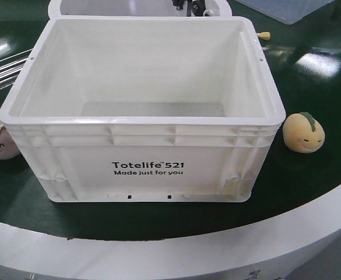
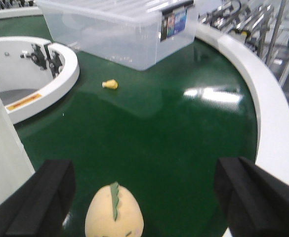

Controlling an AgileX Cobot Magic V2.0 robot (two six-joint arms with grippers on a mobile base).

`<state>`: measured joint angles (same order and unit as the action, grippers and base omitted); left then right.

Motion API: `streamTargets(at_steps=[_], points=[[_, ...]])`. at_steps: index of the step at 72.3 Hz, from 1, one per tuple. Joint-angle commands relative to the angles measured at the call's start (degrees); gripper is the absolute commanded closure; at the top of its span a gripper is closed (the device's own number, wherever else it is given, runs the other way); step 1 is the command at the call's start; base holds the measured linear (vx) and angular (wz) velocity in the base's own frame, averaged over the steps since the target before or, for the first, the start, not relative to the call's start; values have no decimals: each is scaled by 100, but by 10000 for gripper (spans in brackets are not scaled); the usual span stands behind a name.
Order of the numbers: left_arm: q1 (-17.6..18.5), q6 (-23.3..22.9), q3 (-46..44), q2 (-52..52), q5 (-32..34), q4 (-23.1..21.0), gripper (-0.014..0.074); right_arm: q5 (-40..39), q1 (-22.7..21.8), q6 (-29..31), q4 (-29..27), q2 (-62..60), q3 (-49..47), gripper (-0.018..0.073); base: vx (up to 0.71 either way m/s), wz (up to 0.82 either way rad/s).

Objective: Place moving items into box and shelve
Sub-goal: 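Grasp yellow plush with right gripper and pink plush with left gripper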

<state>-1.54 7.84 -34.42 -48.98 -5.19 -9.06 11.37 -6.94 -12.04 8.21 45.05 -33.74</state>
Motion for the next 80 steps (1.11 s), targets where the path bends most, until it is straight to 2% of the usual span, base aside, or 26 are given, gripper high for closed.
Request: streamTargets(at_steps=[1,12,21,27,34,38,46,52,80], points=[[-20,4,-206,55,442,-12,28,-296,-48,-61,-45,221,-219,-34,0,0],[-20,9,-206,50,448,-12,28,-23,-48,-31,-241,967,-552,-25,0,0],[-20,9,-206,25,448,-12,28,471,-48,39,-275,1747,-1271,-25,0,0],[-20,9,-206,25,448,-12,28,911,-48,297,-428,2270,-1785,-25,0,0],[-20,9,-206,25,448,-12,28,1423,-48,982,-955,2861,-2377,-25,0,0],[-20,9,-206,26,443,-12,28,1623,-48,1427,-1445,3209,-2629,-25,0,0],[-20,9,-206,26,431,-12,28,1910,-48,2384,-2371,3708,-2969,-25,0,0],[-20,9,-206,26,411,-12,28,1960,-48,2849,-2771,4023,-3046,-25,0,0],[-20,9,-206,26,405,-12,28,2079,-48,3004,-2738,4799,-3065,-25,0,0]])
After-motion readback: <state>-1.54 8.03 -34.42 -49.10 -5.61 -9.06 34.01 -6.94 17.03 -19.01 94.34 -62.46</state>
